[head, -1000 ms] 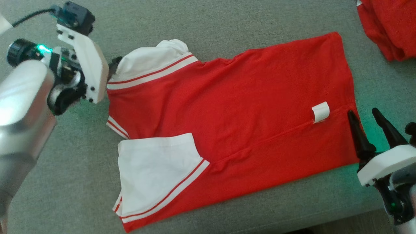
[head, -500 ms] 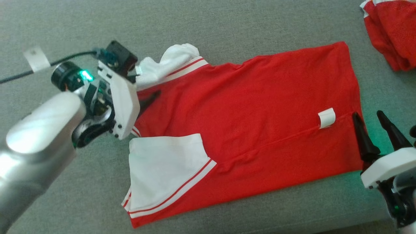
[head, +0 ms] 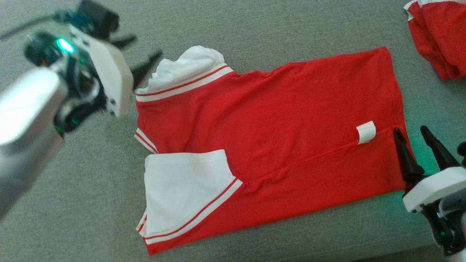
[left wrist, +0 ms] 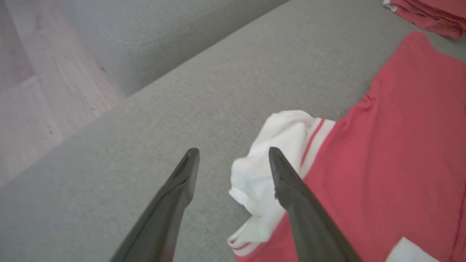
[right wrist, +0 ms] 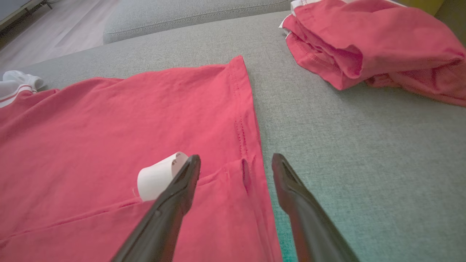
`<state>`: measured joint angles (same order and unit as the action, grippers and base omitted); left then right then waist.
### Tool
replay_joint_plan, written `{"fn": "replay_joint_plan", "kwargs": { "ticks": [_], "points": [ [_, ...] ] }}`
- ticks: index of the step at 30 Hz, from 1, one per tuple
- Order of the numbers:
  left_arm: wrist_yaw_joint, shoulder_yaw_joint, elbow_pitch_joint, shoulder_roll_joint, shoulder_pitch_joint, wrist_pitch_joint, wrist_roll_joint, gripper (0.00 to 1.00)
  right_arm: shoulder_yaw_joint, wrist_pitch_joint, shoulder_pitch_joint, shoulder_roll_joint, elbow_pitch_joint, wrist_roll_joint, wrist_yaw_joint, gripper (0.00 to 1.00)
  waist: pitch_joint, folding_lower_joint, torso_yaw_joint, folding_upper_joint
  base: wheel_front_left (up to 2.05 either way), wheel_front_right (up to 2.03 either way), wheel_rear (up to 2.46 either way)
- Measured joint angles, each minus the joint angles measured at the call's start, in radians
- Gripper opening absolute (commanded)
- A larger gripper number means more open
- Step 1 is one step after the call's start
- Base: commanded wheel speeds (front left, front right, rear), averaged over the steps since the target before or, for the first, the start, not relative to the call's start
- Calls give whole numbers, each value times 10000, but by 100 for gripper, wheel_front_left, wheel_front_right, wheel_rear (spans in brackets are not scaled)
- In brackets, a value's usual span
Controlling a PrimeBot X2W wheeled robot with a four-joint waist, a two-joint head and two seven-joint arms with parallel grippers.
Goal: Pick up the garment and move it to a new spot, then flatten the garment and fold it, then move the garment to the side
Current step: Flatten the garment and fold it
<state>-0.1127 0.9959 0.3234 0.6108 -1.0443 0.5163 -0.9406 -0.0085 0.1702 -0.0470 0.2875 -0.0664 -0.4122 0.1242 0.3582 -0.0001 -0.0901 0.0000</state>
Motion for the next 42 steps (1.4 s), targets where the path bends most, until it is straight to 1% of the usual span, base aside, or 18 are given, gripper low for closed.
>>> {"fn": "replay_joint_plan", "kwargs": {
  "ticks": [4,9,11,16,26,28,29,30,33,36,38,39,42],
  "points": [
    [75,8,487,25,-524,23,309,100,67,0,-6,25,2,0,0,100,89,0,-73,0,0,0,0],
    [63,370,1267,-105,-311,150,349,100,228,0,-70,25,4,-6,0,100,348,2,-195,0,0,0,0],
    [-21,546,1406,-173,-245,150,428,100,267,-2,-131,25,-2,-15,0,100,457,2,-251,0,0,0,0],
    [-109,836,1471,-355,-109,150,318,100,247,-109,-297,50,-56,-15,0,100,596,2,-344,0,0,0,0],
    [-121,1179,1333,-313,-114,153,201,99,244,-134,-308,48,-127,-17,0,100,631,1,-363,0,0,0,0],
    [-123,1244,1239,-282,-114,165,69,37,244,-134,-336,48,-128,-17,0,100,649,1,-369,0,0,0,0],
    [-127,1298,1193,-263,-117,163,46,13,245,-138,-360,46,-132,-17,0,100,660,1,-371,0,0,0,0],
    [-174,1342,1135,-249,-119,163,44,0,245,-182,-385,46,-140,-17,0,100,672,1,-375,0,0,0,0],
    [-198,1526,949,-213,-142,102,44,0,245,-205,-482,44,-163,-17,0,100,700,1,-389,0,0,0,0],
    [-198,1678,938,-102,-182,-194,69,0,268,-207,-505,46,-213,-65,0,100,675,1,-399,0,0,0,0],
    [-198,1745,972,-54,-189,-543,207,0,345,-207,-597,61,-263,-199,0,100,617,1,-404,0,0,0,0],
    [-198,1787,1070,2,-291,-951,441,0,500,-173,-841,207,-303,-263,0,100,546,1,-401,0,0,0,0],
    [-194,1766,1358,59,-716,-1622,880,0,629,128,-1570,504,-430,-441,0,100,469,1,-387,0,0,0,0]
  ]
}}
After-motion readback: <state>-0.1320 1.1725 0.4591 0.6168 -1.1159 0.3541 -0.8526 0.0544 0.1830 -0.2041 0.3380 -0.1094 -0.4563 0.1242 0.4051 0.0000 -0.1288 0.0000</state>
